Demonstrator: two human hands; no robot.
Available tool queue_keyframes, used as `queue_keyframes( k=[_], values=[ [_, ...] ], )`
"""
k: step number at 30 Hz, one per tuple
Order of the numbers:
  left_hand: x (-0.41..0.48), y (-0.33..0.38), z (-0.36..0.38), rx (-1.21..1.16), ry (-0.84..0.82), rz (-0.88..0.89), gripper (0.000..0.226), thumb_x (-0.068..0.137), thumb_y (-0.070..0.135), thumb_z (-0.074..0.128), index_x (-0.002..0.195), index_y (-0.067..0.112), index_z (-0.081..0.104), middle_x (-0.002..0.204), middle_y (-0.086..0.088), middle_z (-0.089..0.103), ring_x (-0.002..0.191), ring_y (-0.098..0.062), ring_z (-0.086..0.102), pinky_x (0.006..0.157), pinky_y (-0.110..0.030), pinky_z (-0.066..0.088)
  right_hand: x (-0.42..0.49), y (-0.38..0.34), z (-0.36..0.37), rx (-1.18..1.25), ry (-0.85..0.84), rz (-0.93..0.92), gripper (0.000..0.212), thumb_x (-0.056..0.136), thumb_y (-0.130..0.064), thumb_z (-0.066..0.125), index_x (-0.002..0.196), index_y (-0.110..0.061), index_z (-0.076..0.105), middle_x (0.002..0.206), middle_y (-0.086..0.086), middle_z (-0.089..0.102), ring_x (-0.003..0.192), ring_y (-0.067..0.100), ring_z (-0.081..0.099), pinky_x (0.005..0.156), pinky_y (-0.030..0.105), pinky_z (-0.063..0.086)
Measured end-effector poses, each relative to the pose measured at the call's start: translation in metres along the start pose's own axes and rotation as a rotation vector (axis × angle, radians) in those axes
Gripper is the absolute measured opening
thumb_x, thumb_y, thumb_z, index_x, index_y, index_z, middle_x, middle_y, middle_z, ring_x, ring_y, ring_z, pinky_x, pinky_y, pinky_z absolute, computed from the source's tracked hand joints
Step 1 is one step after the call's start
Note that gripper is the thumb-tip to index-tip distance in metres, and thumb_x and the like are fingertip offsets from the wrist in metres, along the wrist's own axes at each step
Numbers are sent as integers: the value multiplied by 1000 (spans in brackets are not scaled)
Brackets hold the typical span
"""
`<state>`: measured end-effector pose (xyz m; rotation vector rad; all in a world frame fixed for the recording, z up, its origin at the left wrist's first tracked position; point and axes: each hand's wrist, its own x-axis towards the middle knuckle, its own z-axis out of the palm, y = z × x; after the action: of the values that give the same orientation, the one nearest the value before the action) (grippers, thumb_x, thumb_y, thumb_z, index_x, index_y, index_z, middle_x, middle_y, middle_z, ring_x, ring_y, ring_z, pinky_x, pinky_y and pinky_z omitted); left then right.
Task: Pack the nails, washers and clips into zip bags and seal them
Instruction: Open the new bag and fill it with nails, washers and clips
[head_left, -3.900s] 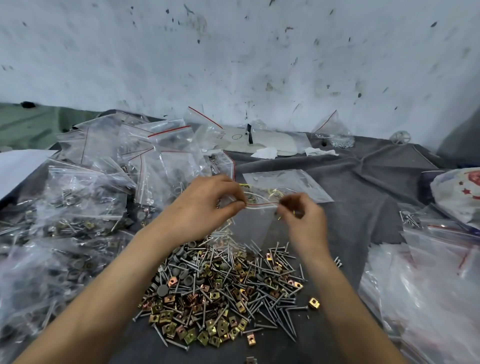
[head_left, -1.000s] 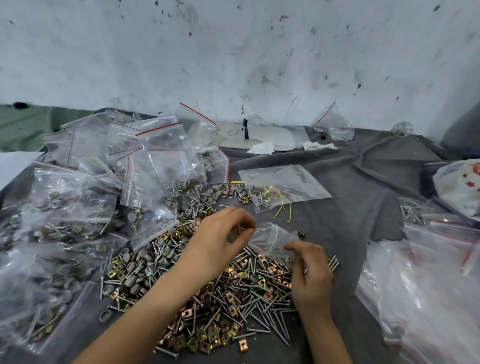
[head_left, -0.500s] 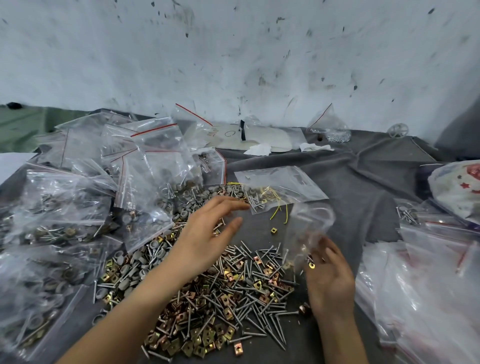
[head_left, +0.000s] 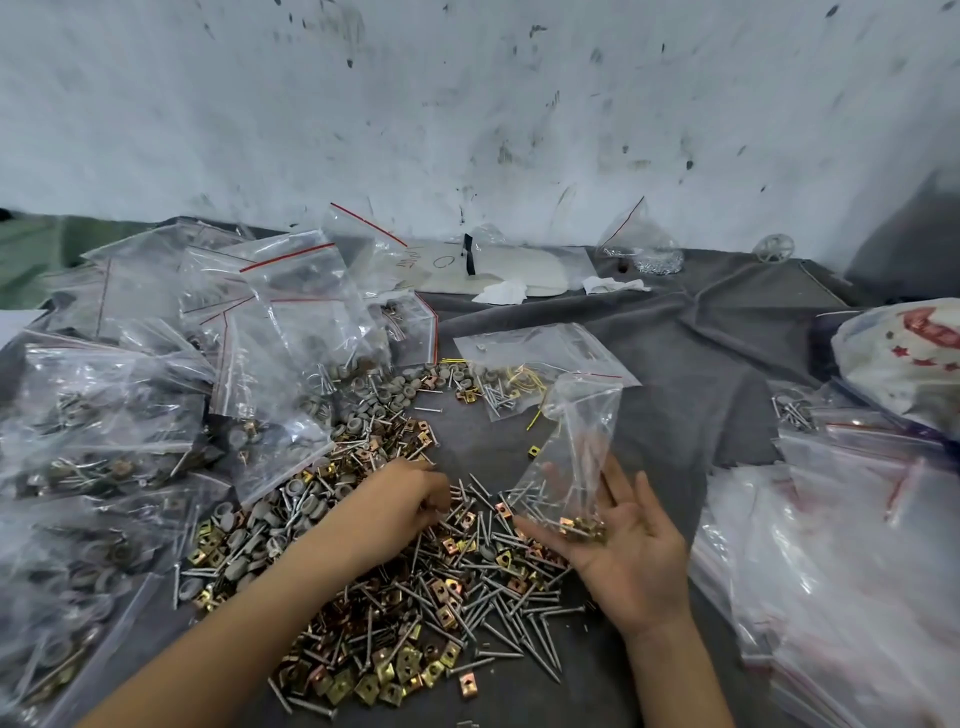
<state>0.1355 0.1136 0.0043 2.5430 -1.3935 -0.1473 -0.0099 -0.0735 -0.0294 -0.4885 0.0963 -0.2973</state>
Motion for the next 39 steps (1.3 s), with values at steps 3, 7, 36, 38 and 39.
queue_keyframes(
  k=[3, 7, 36, 38, 39],
  values=[
    [0, -5, -2, -73, 23, -1, 20, 90, 5, 61, 102, 18, 70, 102, 6, 67, 94, -7, 59, 86, -16, 44, -1, 0, -2, 2, -28, 39, 49, 95, -39, 39, 131, -9, 55, 144, 5, 47, 126, 39, 48, 87, 73, 36],
    [-1, -5, -9, -207, 166, -37, 34, 83, 1, 67, 112, 20, 69, 104, 10, 64, 82, 2, 57, 79, -4, 41, -2, 0, 0, 4, -25, 110, 51, 96, -40, 39, 132, -7, 53, 143, 9, 47, 125, 41, 49, 86, 73, 37],
    [15, 38, -51, -989, 489, -70, 21, 94, 4, 54, 103, 19, 66, 101, 5, 69, 80, -7, 69, 74, -19, 54, -8, 4, -4, -126, -249, 404, 74, 83, -54, 62, 140, -10, 43, 151, 18, 30, 130, 52, 36, 91, 77, 32],
    [15, 28, -46, -849, 508, -117, 25, 94, 2, 53, 104, 20, 66, 104, 6, 69, 86, -9, 68, 81, -22, 52, -8, 5, -6, -115, -256, 403, 73, 87, -53, 58, 142, -10, 39, 153, 18, 26, 131, 52, 34, 94, 78, 27],
    [15, 22, -42, -725, 496, -143, 26, 94, 0, 53, 107, 19, 66, 106, 6, 69, 90, -7, 65, 85, -19, 49, -8, 5, -7, -109, -267, 398, 72, 89, -52, 56, 143, -9, 37, 154, 17, 23, 132, 52, 32, 95, 80, 22]
  ],
)
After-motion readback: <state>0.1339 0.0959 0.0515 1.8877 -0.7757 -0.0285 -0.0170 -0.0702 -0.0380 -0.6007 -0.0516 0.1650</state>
